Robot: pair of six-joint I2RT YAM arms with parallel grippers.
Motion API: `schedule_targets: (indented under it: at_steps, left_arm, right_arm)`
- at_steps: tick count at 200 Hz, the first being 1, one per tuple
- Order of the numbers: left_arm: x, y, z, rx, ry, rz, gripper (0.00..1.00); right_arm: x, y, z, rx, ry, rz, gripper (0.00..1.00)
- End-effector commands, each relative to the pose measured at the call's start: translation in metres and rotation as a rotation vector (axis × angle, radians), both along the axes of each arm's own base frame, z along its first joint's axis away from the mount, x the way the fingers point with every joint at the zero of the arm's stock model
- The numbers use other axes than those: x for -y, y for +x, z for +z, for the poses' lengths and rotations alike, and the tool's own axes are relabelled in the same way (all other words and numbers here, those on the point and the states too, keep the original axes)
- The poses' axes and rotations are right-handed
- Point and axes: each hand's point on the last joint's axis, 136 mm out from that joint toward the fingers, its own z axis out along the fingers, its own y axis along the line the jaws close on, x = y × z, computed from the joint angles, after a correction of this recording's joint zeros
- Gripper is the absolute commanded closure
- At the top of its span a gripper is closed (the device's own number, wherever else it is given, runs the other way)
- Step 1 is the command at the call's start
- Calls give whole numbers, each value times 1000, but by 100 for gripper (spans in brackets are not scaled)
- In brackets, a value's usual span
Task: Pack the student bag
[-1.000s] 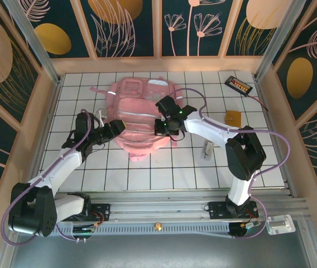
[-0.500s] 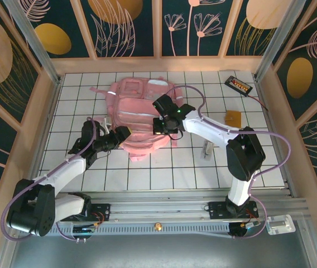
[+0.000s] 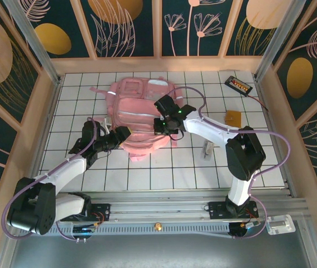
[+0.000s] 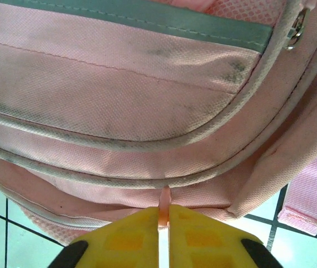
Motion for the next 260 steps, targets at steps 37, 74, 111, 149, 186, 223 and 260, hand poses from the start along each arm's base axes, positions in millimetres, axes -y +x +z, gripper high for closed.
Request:
schedule_targets:
  at_steps: [37, 74, 111, 149, 186, 223, 260]
  left_arm:
    - [1, 1, 4, 27, -3, -3, 44]
    - [1, 1, 5, 31, 1, -4, 44]
    - [0, 1, 4, 26, 0, -1, 44]
    - [0, 5, 3, 23, 6, 9, 44]
    - [3, 13, 5, 19, -7, 13, 44]
    - [8, 20, 5, 12, -14, 14, 44]
    - [11, 28, 6, 7, -41, 33, 44]
  right_arm:
    - [0, 4, -12, -15, 3, -5, 83]
    - [0, 4, -16, -25, 3, -4, 83]
    - [0, 6, -23, -31, -4, -1, 83]
    - [2, 6, -24, -24, -12, 0, 100]
    - [-7, -3, 0, 48, 0, 31, 100]
    - [-24, -19, 18, 83, 31, 74, 100]
    - [-39, -31, 30, 98, 52, 111, 100]
